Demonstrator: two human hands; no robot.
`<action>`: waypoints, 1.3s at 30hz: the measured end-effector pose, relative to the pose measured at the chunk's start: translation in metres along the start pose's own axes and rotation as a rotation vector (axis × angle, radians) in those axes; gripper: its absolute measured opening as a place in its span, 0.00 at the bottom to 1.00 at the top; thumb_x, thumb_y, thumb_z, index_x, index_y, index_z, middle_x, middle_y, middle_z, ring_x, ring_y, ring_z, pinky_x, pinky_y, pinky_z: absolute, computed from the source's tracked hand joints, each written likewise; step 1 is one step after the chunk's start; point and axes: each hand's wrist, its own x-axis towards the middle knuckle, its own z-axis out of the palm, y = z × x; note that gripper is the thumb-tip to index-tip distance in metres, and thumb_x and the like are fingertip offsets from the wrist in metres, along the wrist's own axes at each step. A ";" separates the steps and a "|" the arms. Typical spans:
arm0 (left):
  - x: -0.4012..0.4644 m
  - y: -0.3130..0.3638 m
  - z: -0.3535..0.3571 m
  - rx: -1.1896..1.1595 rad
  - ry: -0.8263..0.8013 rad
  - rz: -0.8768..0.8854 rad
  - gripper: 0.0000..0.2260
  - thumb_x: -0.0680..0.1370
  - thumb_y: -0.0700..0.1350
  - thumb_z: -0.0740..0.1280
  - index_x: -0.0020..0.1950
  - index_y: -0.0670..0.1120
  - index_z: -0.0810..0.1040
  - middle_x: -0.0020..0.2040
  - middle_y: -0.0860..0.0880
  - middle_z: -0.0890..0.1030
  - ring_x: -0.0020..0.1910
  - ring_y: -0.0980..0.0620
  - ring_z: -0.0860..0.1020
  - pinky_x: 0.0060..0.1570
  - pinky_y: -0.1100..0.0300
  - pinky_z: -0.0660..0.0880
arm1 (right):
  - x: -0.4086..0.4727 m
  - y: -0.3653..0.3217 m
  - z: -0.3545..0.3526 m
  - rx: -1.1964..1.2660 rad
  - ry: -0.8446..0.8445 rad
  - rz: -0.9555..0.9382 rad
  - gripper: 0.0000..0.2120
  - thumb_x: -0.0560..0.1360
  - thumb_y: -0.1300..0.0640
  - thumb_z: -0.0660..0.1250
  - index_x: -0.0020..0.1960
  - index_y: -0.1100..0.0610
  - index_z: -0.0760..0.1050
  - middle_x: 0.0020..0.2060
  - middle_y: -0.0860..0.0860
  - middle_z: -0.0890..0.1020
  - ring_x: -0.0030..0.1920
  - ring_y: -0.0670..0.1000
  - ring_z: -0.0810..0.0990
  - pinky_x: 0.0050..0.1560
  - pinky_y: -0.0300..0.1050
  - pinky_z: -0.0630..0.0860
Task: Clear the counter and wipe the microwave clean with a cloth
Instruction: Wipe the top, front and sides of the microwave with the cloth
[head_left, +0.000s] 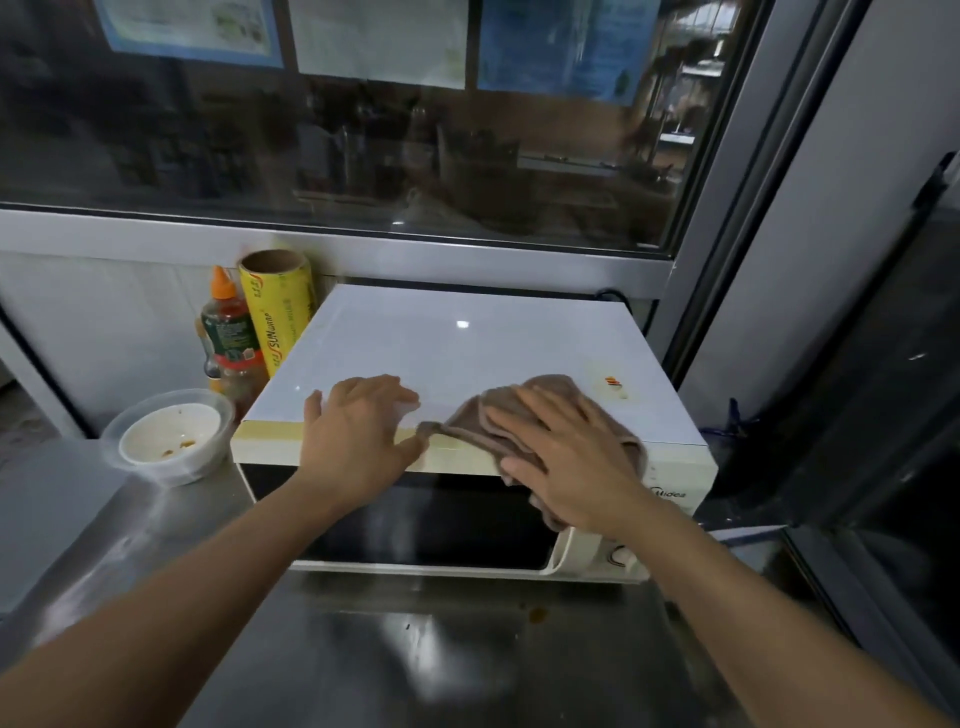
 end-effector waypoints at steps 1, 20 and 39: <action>-0.001 0.013 0.005 -0.012 0.003 0.023 0.18 0.74 0.57 0.66 0.63 0.55 0.74 0.69 0.56 0.69 0.70 0.50 0.63 0.69 0.45 0.53 | -0.012 0.018 -0.004 -0.014 -0.005 0.048 0.25 0.78 0.38 0.51 0.74 0.38 0.54 0.76 0.44 0.54 0.75 0.46 0.50 0.73 0.53 0.45; -0.014 0.070 0.043 0.092 -0.021 0.084 0.18 0.78 0.47 0.62 0.68 0.57 0.70 0.72 0.57 0.66 0.71 0.51 0.62 0.69 0.43 0.53 | -0.077 0.054 0.022 -0.079 0.248 0.134 0.41 0.70 0.62 0.70 0.76 0.49 0.52 0.76 0.54 0.52 0.75 0.56 0.45 0.73 0.54 0.44; -0.071 0.147 0.005 -0.686 -0.196 -0.118 0.09 0.76 0.51 0.65 0.55 0.52 0.77 0.54 0.55 0.80 0.54 0.56 0.77 0.53 0.62 0.70 | -0.119 0.015 -0.074 0.790 0.247 0.311 0.35 0.74 0.67 0.62 0.74 0.43 0.56 0.72 0.41 0.57 0.65 0.40 0.63 0.67 0.34 0.62</action>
